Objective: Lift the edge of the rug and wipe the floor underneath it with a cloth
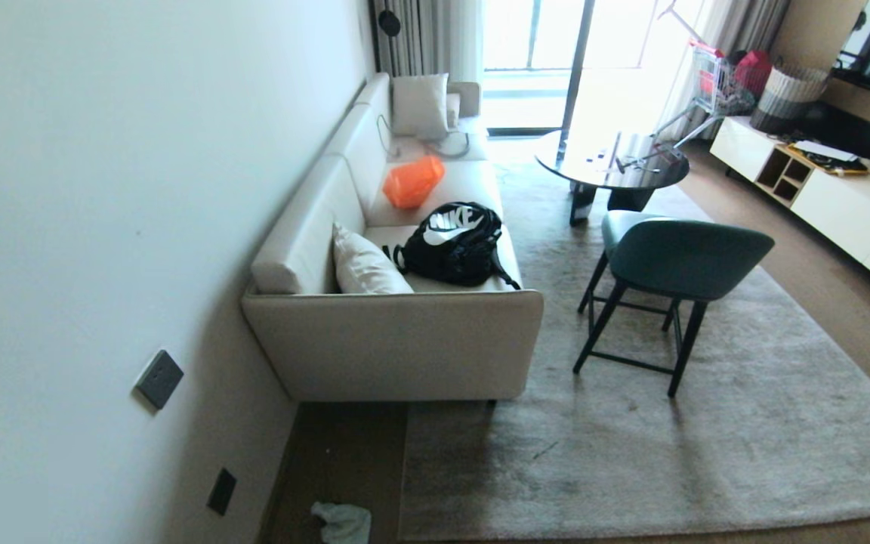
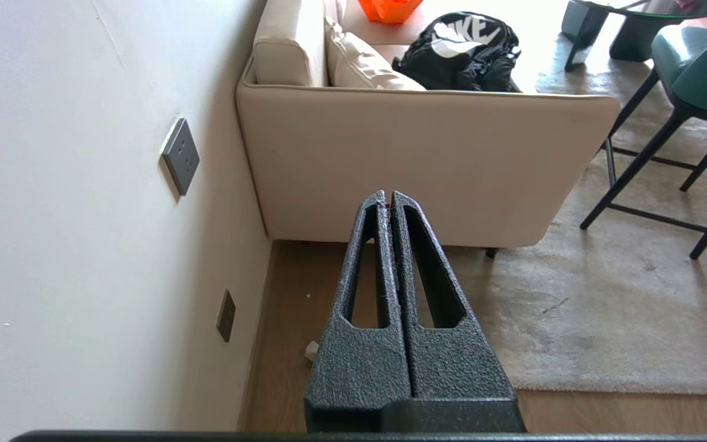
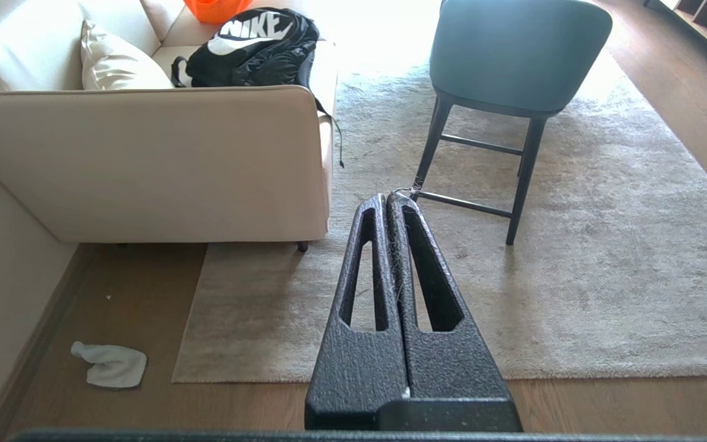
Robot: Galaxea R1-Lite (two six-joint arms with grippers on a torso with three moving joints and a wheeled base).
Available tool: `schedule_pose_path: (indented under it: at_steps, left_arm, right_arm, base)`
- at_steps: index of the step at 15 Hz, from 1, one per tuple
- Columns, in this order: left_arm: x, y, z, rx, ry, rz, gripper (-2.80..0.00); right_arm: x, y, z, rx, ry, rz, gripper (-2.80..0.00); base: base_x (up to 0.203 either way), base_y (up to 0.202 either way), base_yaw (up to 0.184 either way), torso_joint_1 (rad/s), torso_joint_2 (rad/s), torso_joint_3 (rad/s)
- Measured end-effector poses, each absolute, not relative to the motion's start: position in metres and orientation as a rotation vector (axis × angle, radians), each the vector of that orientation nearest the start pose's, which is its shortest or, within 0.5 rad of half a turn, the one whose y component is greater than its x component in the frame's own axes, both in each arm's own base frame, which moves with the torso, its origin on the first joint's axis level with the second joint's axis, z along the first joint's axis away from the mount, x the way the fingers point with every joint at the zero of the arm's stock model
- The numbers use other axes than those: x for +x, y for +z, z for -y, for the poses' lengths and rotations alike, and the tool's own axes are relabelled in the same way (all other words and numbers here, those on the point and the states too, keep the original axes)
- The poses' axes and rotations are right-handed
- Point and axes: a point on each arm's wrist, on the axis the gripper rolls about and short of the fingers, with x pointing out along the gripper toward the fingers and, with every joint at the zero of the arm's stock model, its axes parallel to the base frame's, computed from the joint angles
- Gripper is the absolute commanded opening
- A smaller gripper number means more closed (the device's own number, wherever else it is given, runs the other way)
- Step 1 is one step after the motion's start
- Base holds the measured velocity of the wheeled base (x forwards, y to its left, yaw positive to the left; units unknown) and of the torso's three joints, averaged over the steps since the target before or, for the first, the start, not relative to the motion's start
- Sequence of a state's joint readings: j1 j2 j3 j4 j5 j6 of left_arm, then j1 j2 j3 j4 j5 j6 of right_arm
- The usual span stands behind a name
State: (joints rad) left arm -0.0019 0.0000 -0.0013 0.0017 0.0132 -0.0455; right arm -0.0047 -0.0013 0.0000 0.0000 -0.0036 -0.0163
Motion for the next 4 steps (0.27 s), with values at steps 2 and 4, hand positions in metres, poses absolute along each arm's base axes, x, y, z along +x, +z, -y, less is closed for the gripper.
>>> schedule_pose_path:
  at_steps: [2, 4]
  left_arm:
    - [-0.0229, 0.0757, -0.0003, -0.046, 0.011, 0.0, -2.8]
    - [-0.0229, 0.0757, -0.0003, -0.046, 0.011, 0.0, -2.8]
  right_arm:
    - [-0.0229, 0.0755, 0.0, -0.016, -0.008, 0.001, -2.8]
    - [-0.0229, 0.0754, 0.0, -0.016, -0.008, 0.0, -2.8]
  base:
    - [0.0, 0.0, 0.0, 0.0, 0.0, 0.0]
    - [0.0, 0.0, 0.0, 0.0, 0.0, 0.0]
